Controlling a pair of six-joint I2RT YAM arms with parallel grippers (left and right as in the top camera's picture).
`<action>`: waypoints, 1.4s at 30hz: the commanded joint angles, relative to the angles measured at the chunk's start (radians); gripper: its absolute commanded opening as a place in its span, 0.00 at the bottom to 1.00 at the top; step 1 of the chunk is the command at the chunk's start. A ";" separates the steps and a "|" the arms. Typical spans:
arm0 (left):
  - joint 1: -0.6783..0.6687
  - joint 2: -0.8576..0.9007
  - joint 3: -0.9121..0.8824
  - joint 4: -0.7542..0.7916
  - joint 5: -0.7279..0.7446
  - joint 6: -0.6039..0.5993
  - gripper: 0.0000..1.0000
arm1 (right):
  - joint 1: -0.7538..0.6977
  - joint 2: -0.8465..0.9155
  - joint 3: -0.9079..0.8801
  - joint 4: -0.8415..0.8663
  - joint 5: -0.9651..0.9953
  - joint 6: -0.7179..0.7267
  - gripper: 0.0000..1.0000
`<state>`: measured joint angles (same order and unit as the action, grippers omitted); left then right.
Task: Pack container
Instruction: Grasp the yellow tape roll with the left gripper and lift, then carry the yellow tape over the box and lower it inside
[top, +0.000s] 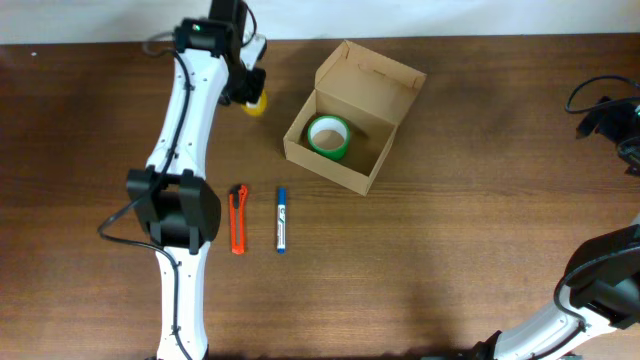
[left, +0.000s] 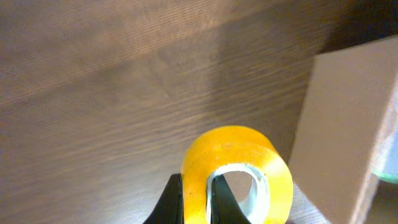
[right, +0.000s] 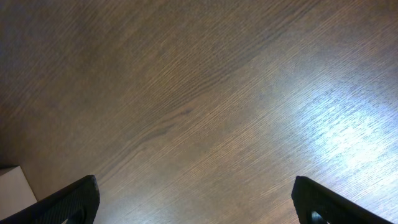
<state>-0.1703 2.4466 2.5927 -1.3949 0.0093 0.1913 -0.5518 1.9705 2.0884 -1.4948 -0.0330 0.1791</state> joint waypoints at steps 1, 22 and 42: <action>-0.023 -0.001 0.139 -0.060 -0.010 0.179 0.01 | 0.002 0.014 -0.004 -0.001 -0.013 -0.006 0.99; -0.330 -0.033 0.338 -0.115 0.126 0.435 0.01 | 0.002 0.014 -0.004 -0.013 -0.013 -0.006 0.99; -0.348 -0.033 -0.091 0.046 -0.037 0.429 0.01 | 0.002 0.014 -0.004 -0.011 -0.013 -0.006 0.99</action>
<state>-0.5205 2.4424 2.5465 -1.3663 0.0311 0.6064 -0.5518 1.9705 2.0884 -1.5063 -0.0330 0.1791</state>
